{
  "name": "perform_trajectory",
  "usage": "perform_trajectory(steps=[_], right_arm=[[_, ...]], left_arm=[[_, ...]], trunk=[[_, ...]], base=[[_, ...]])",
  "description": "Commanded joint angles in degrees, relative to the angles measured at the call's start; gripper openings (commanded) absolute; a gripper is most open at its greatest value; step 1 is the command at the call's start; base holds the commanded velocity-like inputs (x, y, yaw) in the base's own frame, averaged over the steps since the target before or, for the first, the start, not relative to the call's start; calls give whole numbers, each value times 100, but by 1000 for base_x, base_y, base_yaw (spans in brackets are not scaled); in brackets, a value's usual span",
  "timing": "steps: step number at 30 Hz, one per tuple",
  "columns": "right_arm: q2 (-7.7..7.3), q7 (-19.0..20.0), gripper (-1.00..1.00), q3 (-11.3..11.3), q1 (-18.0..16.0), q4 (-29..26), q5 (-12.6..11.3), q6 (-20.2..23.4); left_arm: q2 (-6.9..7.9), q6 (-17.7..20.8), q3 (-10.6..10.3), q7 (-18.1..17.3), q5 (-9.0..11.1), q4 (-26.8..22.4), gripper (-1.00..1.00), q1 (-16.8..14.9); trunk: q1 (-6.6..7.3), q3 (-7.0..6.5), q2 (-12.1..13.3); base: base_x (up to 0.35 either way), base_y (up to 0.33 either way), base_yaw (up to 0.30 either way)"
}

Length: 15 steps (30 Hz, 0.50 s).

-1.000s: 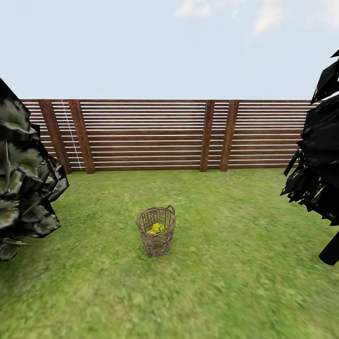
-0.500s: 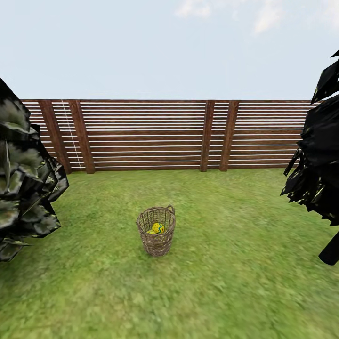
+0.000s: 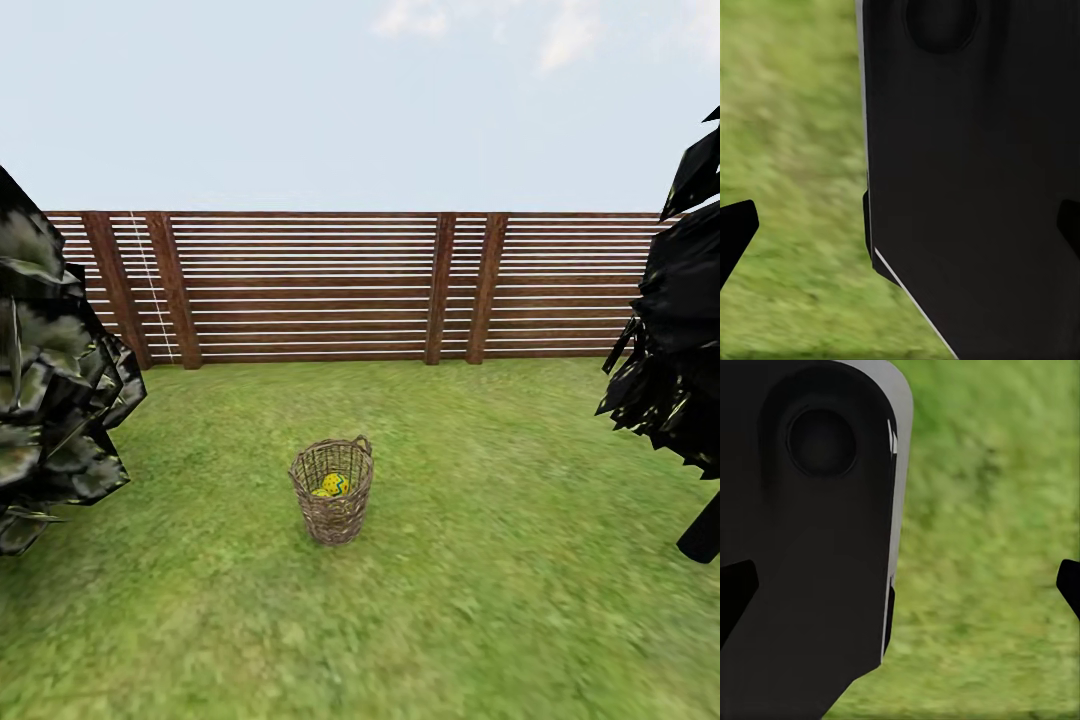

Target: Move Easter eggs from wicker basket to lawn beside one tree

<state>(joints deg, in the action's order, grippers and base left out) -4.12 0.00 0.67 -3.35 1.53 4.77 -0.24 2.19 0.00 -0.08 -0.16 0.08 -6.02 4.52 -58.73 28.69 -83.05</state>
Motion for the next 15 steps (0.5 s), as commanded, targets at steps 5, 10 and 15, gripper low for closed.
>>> perform_trajectory(steps=[5, 10, 15], right_arm=[[93, 11, 100, 3, -9, 13, 50, 23], [298, 33, 100, -21, -8, 21, 21, 31], [329, -165, 100, -27, -45, -1200, 51, 496]], left_arm=[[-83, 2, -2, -11, -7, -33, 100, 5], [-195, 39, 32, -9, 423, -581, 100, 5], [199, 2754, 181, 642, 1670, -2949, 100, -493]], trunk=[[0, 4, -3], [0, 4, -3], [0, 4, -3]], base=[[0, 0, 0], [0, 0, 0], [0, 0, 0]])
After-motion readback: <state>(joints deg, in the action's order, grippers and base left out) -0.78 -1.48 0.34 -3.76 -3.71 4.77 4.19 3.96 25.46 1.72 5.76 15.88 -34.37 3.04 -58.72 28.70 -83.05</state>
